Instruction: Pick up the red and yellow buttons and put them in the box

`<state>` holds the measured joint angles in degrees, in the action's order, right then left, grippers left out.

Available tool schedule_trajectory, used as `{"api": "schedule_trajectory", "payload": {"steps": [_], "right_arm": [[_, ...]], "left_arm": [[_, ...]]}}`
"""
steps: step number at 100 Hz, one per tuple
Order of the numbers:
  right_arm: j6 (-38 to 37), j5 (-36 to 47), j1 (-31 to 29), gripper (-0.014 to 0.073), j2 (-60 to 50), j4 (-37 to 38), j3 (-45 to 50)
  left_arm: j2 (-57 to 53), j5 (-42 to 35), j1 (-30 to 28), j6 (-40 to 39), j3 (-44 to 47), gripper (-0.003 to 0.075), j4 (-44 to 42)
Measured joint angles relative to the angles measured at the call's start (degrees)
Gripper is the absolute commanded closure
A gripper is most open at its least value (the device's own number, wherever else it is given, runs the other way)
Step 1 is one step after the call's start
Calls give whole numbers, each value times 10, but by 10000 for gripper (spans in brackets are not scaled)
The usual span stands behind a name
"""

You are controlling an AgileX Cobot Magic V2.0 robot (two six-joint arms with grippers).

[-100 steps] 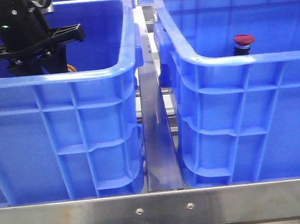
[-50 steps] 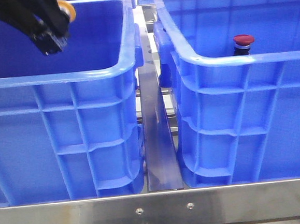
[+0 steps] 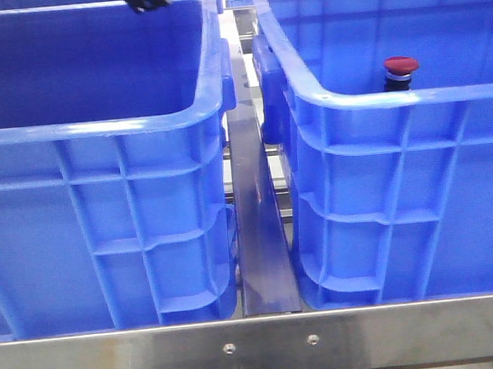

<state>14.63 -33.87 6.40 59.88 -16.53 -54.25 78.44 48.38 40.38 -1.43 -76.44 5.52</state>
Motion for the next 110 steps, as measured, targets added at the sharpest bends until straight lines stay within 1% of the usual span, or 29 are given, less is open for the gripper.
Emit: {"api": "schedule_trajectory", "payload": {"steps": [8,13,25,37,52,66,85,110], "right_arm": [[0,-24,16,80,0,0,-22],[0,-41,30,60,1,-1,-37],[0,-87,64,-36,18,-16,-81],[0,-142,87,-34,48,-54,-123],[0,-186,106,-34,85,-138,-166],[2,-195,129,-34,111,-185,-193],[2,-182,156,-34,156,-203,-212],[2,-166,158,-34,220,-219,-239]], "left_arm": [[2,0,14,2,1,680,0],[4,0,19,5,1,680,0],[9,0,22,5,1,680,0],[12,0,22,5,1,680,0],[12,0,22,6,1,680,0],[12,0,22,6,1,680,0],[12,0,22,9,1,680,0],[12,0,22,14,1,680,0]]}}
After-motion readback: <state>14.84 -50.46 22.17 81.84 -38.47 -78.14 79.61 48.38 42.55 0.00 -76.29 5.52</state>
